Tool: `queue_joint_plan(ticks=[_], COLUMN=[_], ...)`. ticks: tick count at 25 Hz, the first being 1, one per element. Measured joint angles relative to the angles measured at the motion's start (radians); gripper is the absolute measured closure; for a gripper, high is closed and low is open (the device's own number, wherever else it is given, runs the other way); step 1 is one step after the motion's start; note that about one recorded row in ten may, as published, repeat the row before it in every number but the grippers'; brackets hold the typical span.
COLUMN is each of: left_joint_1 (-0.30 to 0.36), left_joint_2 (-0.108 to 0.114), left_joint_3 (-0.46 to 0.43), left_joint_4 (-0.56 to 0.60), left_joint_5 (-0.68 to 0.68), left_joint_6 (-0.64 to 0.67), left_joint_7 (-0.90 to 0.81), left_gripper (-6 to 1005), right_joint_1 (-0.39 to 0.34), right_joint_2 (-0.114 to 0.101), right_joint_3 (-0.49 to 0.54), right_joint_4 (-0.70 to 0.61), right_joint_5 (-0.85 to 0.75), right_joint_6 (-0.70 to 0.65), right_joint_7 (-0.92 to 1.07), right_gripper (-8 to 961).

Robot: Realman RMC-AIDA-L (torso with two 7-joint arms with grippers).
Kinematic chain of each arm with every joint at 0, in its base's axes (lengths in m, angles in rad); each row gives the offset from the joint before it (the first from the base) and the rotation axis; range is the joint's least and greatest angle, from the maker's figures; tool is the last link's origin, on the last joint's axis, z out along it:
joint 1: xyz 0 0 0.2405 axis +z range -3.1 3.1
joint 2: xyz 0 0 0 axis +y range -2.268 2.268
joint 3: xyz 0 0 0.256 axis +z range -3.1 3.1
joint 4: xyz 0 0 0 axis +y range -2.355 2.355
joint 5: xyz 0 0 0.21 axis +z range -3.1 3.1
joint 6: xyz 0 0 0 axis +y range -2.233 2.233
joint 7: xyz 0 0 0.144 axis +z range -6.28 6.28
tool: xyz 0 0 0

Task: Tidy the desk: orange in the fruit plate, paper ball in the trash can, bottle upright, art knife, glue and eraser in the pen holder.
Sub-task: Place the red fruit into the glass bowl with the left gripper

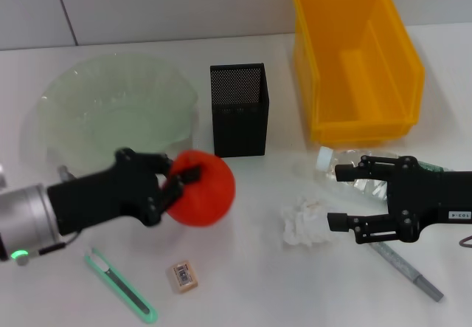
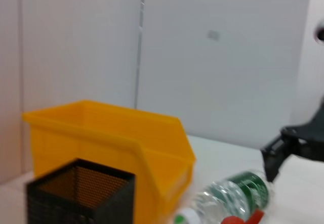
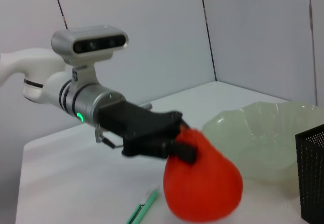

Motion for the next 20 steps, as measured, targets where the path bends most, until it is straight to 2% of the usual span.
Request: queue_joint_plan(ticks=[2, 3, 6, 12, 18, 19, 20], left_joint_1=[0.0, 0.014, 0.014, 0.006, -0.055, -0.097, -0.097], left_joint_2=[0.0, -0.001, -0.003, -0.002, -0.004, -0.004, -0.004], left_joint_3=[0.0, -0.056, -0.139, -0.159, -0.218, -0.254, -0.254], left_joint_4=[0.0, 0.026, 0.028, 0.03, -0.029, -0.091, -0.091], left_joint_5=[0.0, -0.001, -0.038, -0.067, -0.081, -0.081, -0.081], left_joint_6=[0.0, 0.006, 0.007, -0.001, -0.083, -0.121, -0.121], left_joint_7=[0.0, -0.003, 0.011, 0.035, 0.074, 0.103, 0.103], left_gripper=[893, 898, 912, 933, 939, 939, 939], right_joint_1=[0.0, 0.0, 0.001, 0.006, 0.007, 0.007, 0.008], right_joint_2=[0.001, 0.001, 0.001, 0.001, 0.001, 0.001, 0.001], right_joint_3=[0.0, 0.0, -0.007, -0.01, -0.011, -0.011, -0.011], right_joint_4=[0.001, 0.003, 0.016, 0.026, 0.026, 0.026, 0.026], right_joint_5=[0.0, -0.001, -0.002, -0.003, -0.003, -0.003, -0.003], right_joint_6=[0.001, 0.001, 0.002, 0.004, 0.004, 0.004, 0.004], right_joint_7=[0.0, 0.0, -0.001, -0.003, -0.014, -0.014, -0.014], right_gripper=[122, 122, 122, 122, 123, 123, 123])
